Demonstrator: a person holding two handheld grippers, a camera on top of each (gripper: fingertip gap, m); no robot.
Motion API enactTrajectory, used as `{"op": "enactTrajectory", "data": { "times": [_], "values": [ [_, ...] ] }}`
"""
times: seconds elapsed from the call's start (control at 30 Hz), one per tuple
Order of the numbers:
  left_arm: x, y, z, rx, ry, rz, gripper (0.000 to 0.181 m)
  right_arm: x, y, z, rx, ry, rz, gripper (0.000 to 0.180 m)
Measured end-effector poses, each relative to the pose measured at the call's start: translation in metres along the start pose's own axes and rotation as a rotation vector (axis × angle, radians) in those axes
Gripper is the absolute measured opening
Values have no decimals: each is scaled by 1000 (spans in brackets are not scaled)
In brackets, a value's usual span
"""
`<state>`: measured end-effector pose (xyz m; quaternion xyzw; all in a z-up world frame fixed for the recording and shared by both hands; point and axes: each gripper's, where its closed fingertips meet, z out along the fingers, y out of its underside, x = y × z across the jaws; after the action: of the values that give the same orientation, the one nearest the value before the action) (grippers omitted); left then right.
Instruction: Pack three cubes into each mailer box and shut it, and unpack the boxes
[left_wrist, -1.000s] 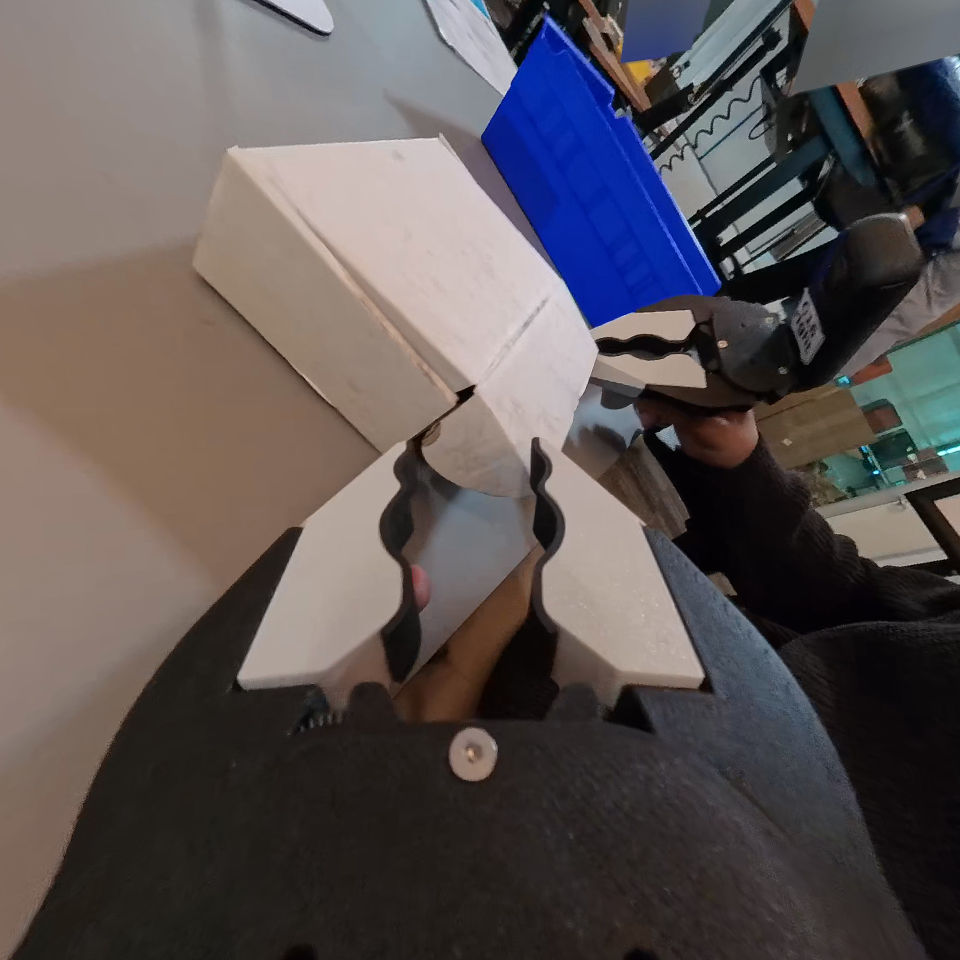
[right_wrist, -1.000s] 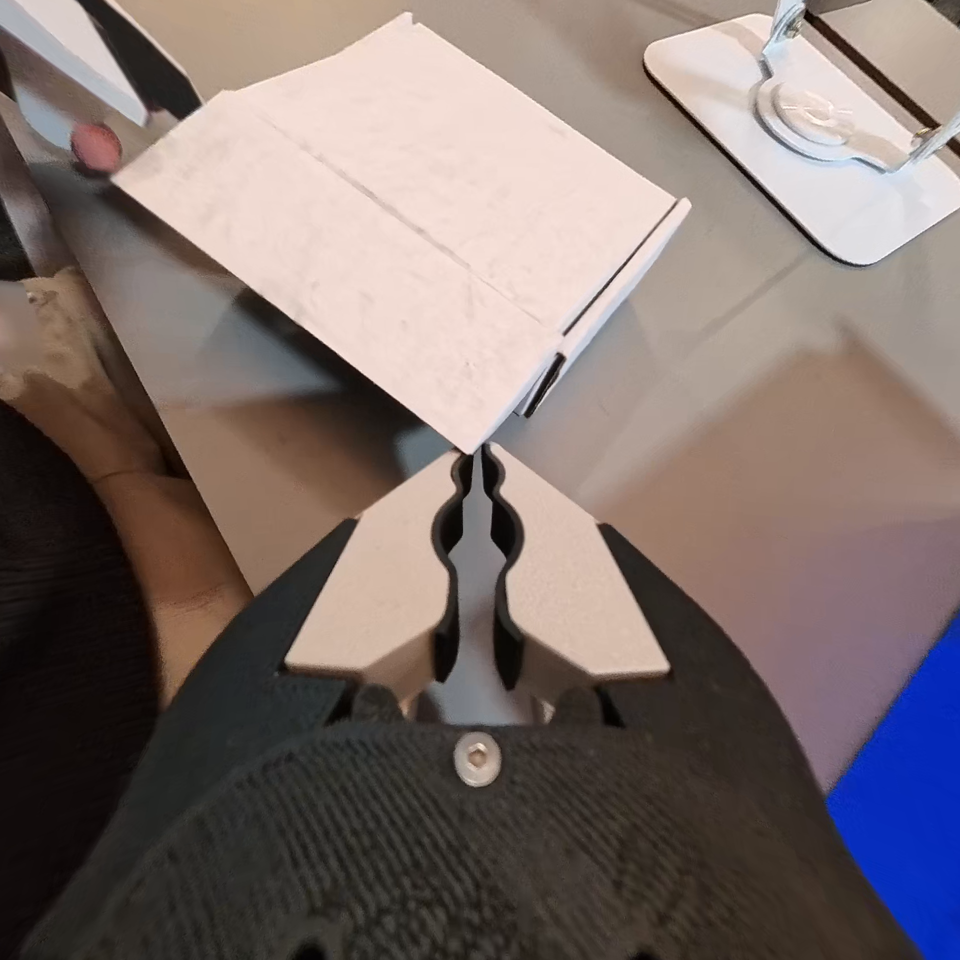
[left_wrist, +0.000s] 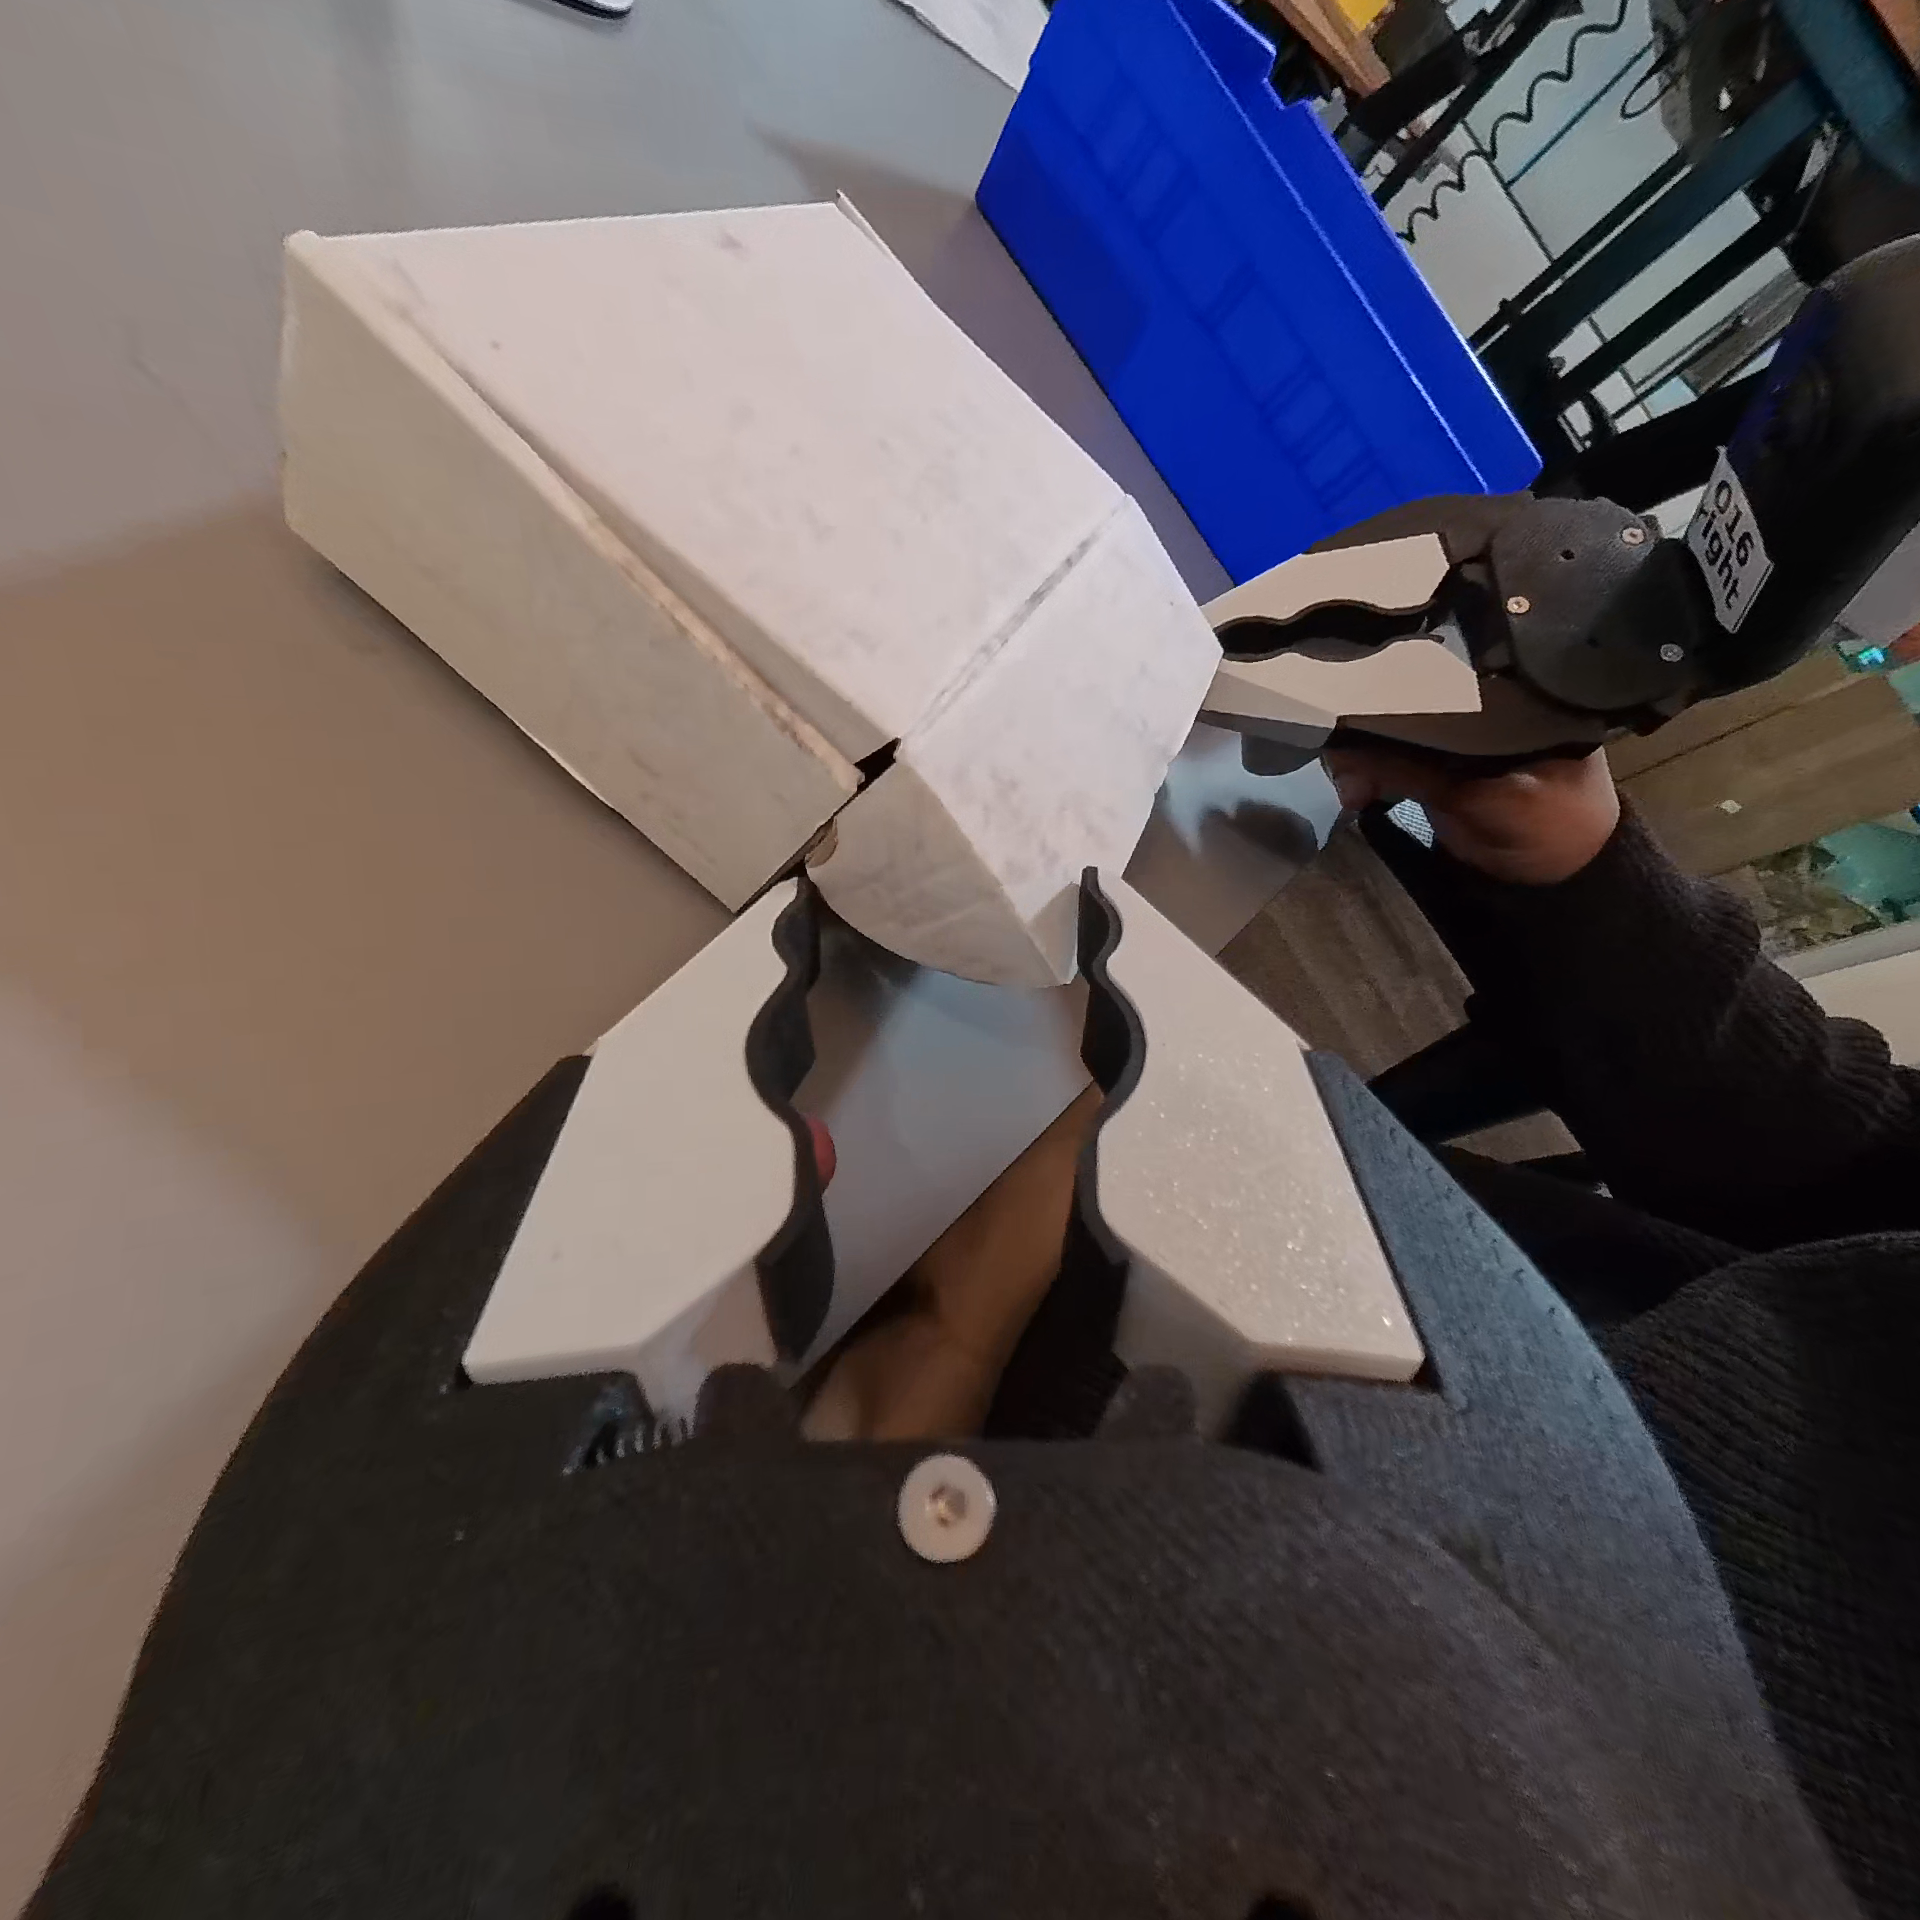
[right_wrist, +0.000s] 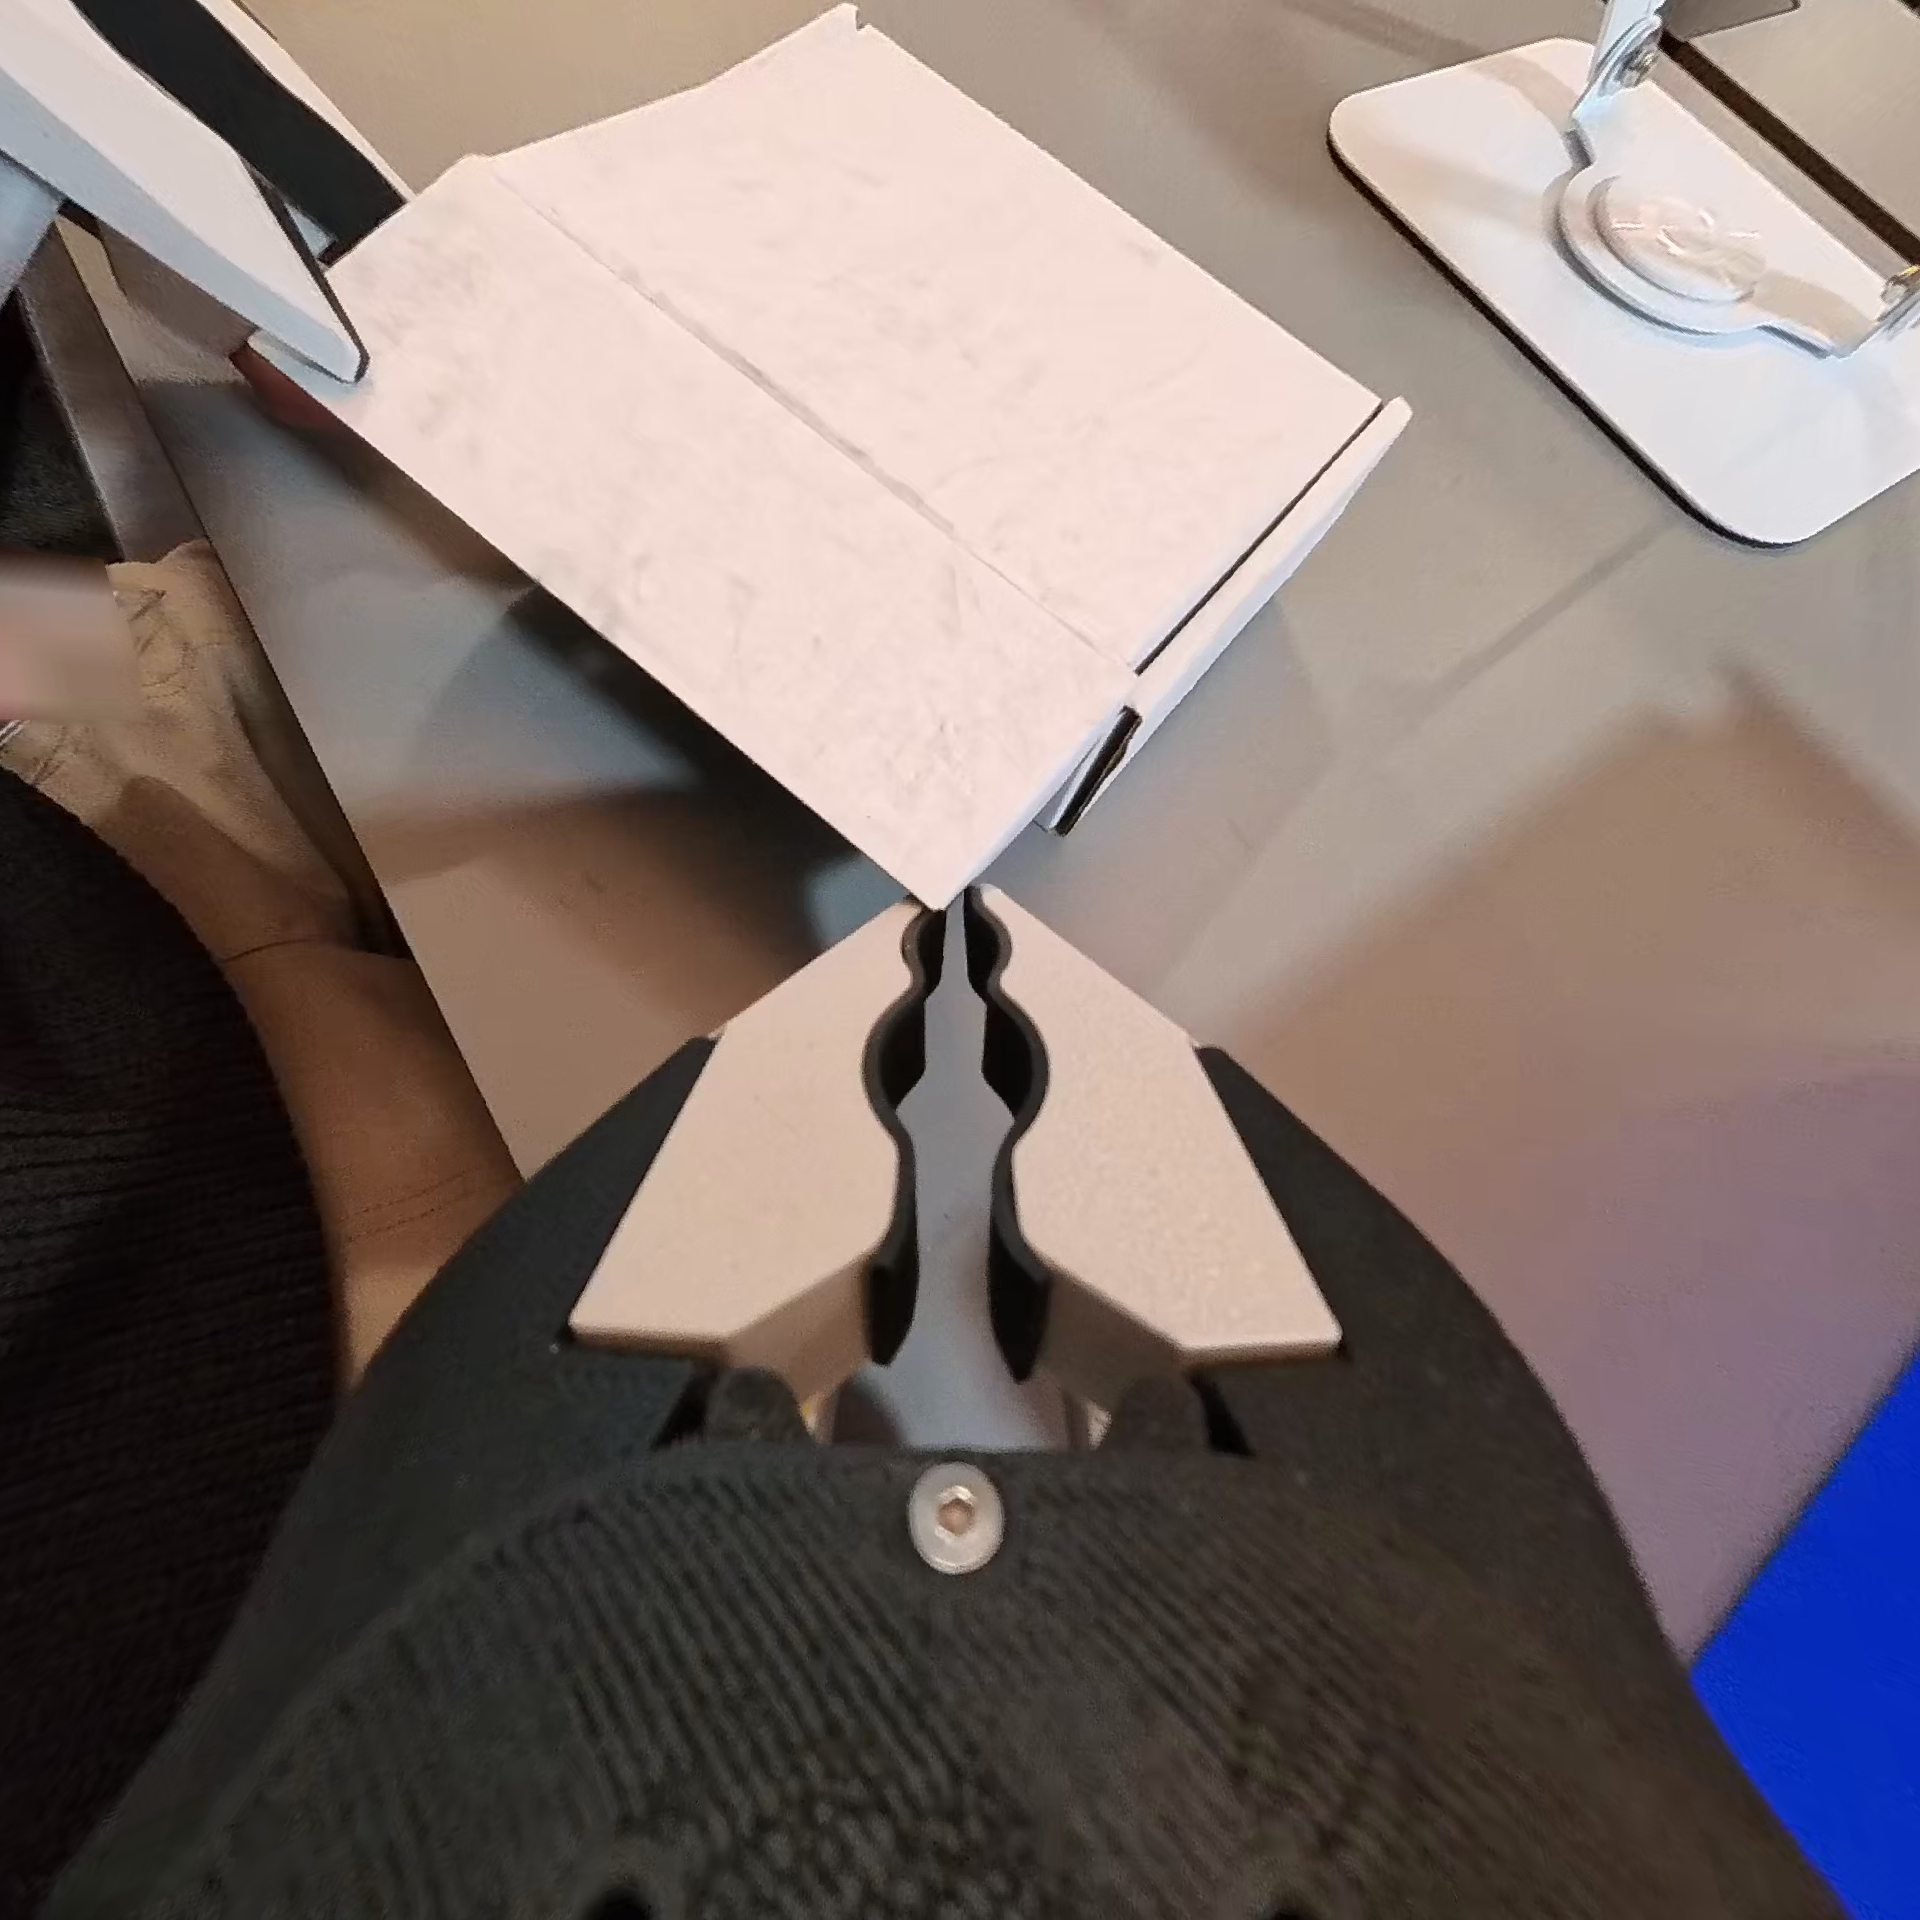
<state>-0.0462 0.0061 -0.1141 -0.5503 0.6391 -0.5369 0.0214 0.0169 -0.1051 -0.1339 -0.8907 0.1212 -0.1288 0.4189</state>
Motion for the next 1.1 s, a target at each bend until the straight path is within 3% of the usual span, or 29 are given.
{"op": "enactTrajectory", "data": {
  "times": [0.33,0.57,0.8,1.1],
  "values": [
    [-6,-8,-9,6,-128,44,53,1,0,0,3,2,7,2],
    [6,6,-3,-57,-95,30,44,3,0,1,5,5,13,2],
    [7,0,-1,5,-35,-51,39,2,0,1,8,-6,21,2],
    [0,-2,-1,20,-72,-9,37,-1,0,2,9,-17,16,2]
  ]
}}
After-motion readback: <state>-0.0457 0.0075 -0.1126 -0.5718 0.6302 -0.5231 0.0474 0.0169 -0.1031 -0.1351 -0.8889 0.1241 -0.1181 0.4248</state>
